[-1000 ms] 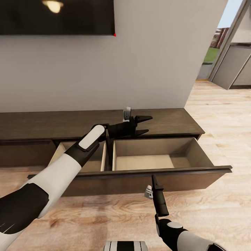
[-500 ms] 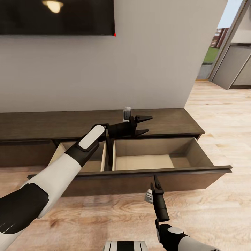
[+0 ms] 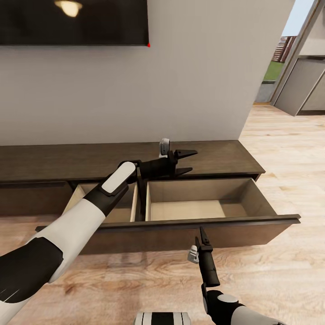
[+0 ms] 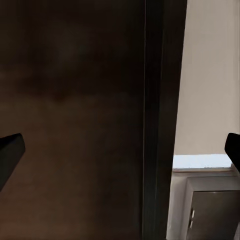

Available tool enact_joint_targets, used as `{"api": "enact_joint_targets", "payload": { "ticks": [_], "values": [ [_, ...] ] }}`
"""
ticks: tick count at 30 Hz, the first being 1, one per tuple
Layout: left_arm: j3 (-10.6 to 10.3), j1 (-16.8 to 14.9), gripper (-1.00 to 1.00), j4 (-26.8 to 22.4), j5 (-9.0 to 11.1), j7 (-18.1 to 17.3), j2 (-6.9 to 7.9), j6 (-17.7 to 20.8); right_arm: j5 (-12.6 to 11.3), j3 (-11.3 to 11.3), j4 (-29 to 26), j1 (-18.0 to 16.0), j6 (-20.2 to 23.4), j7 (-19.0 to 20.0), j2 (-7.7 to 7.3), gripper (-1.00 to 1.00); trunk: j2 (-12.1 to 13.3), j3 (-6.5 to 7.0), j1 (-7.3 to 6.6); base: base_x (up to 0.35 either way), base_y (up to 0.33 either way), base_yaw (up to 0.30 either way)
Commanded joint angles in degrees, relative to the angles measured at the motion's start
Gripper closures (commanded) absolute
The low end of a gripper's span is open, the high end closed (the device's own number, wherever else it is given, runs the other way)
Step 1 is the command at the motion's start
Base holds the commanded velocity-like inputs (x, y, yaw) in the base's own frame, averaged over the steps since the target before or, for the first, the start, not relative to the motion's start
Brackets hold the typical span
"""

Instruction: Place each of the two pumpkins and all three candles from the living room inside a cabinet in the living room (use any cabinet), then make sure every cabinet is closed, and position the cauldron so it is next to a table in the living room.

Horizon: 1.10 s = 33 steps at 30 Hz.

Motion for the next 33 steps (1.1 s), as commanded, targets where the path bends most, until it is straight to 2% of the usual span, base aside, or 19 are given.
{"api": "enact_joint_targets", "payload": {
  "ticks": [1, 6, 18, 22, 24, 28, 29, 31, 33],
  "values": [
    [0.00, 0.00, -1.00, 0.01, 0.00, 0.00, 0.00, 0.00, 0.00, 0.00, 0.00, 0.03, -0.01, -0.26, -0.01, -1.00, 0.00, 0.00, 0.00, 0.000, 0.000, 0.000],
    [0.00, 0.00, -1.00, 0.07, 0.00, 0.00, 0.00, 0.00, 0.03, 0.00, 0.01, 0.07, -0.03, -1.20, 0.04, -1.00, 0.00, 0.00, 0.00, -0.066, 0.000, 0.000],
    [0.00, 0.04, -1.00, 0.09, 0.00, 0.00, 0.05, 0.00, 0.03, 0.00, 0.00, 0.07, -0.07, -1.24, -0.13, -1.00, 0.00, 0.00, 0.00, -0.259, 0.000, 0.000],
    [-0.03, 0.10, -1.00, 0.15, 0.00, 0.02, 0.15, 0.00, -0.60, -0.53, -0.59, 0.07, -1.64, -1.16, -1.55, -1.00, 0.00, 0.00, 0.00, -0.019, 0.000, 0.000],
    [-0.08, 0.09, -1.00, 0.11, 0.00, 0.06, 0.34, 0.00, -1.61, -2.01, -0.72, 0.07, -4.05, -1.11, -2.19, -1.00, 0.00, 0.00, 0.00, -0.005, 0.000, 0.000],
    [-0.21, 0.09, -1.00, 0.02, -0.04, 0.13, 0.76, 0.07, -5.70, -7.48, -0.86, 0.07, -9.99, -0.93, -3.38, -1.00, 0.00, 0.00, 0.00, -0.001, 0.000, 0.000],
    [-0.27, 0.09, -1.00, 0.01, -0.06, 0.17, 0.83, 0.08, -6.77, -9.40, -1.05, 0.07, -11.86, -0.85, -4.31, -1.00, 0.00, 0.00, 0.00, 0.000, 0.000, 0.000],
    [-0.32, 0.09, -1.00, 0.03, -0.15, 0.24, 0.87, 0.13, -7.50, -11.64, -1.96, 0.07, -13.51, -0.73, -5.86, -1.00, 0.00, 0.00, 0.00, 0.000, 0.000, 0.000],
    [-0.48, 0.24, -1.00, 0.10, -1.10, 0.61, 1.05, 0.16, -7.89, -15.48, -4.01, 0.07, -14.58, -0.60, -8.66, -1.00, 0.00, 0.00, 0.00, 0.000, 0.000, 0.000]
  ]
}}
